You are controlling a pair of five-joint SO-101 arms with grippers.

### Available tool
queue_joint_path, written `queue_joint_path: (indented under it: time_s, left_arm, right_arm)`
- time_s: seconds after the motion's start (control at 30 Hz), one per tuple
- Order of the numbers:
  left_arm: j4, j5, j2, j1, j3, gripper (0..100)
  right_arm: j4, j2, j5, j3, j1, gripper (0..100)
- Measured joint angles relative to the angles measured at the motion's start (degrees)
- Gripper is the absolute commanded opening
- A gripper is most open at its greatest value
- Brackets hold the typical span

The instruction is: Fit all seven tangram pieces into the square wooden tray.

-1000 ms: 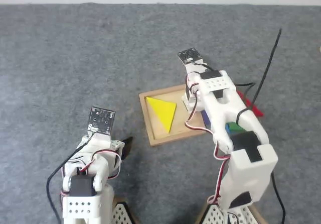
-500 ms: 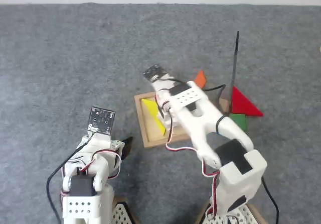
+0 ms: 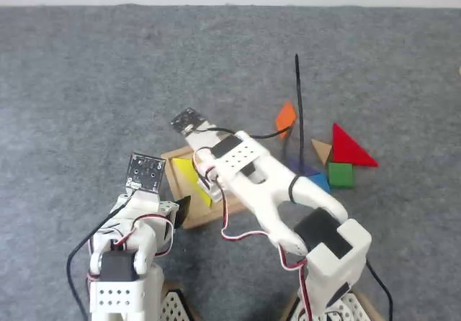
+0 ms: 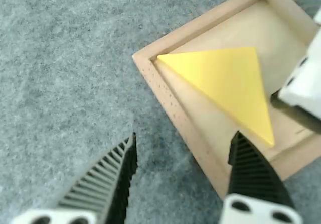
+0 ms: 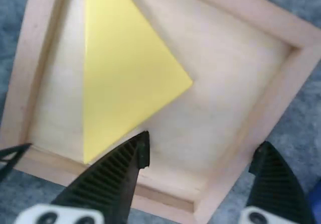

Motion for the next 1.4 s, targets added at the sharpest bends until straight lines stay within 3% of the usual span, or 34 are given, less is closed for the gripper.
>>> queue_joint_path:
  time_s: [0.23,0.47,0.63,0.8,0.97,1.13,1.2,1.33,1.4]
  left_arm:
    - [0.00,0.00,0.00,0.00,0.00,29]
    - [0.00,0.00,0.00,0.00,0.00,29]
    - [0.00,0.00,0.00,0.00,0.00,29]
    - [0.00,0.00,0.00,0.00,0.00,29]
    - [0.62,0.00,0.00,0.00,0.00,29]
    - [1.41,-0.53,0.00,-1.67,0.00,28]
    - [0.70,-6.07,0.00,-4.66,0.00,28]
    - [-8.09,-21.10,0.00,-12.40,-2.20,28]
    - [-10.02,-19.87,0.00,-17.14,-5.89,28]
  right_arm:
    - [0.00,0.00,-0.53,0.00,15.03,31.8]
    - [1.41,-2.29,-0.53,0.00,17.32,31.8]
    - [1.76,-2.46,-2.29,0.44,23.91,31.8]
    - [2.20,-5.10,-2.55,4.31,19.34,31.8]
    - [4.13,-10.81,-2.64,8.35,8.79,31.8]
    - [3.16,-14.77,-1.05,10.02,6.77,31.8]
    - [3.08,-15.47,0.70,10.11,5.45,31.8]
    - [-0.18,-15.74,5.45,10.90,4.04,31.8]
    - [-3.78,-15.74,7.74,12.04,4.04,31.8]
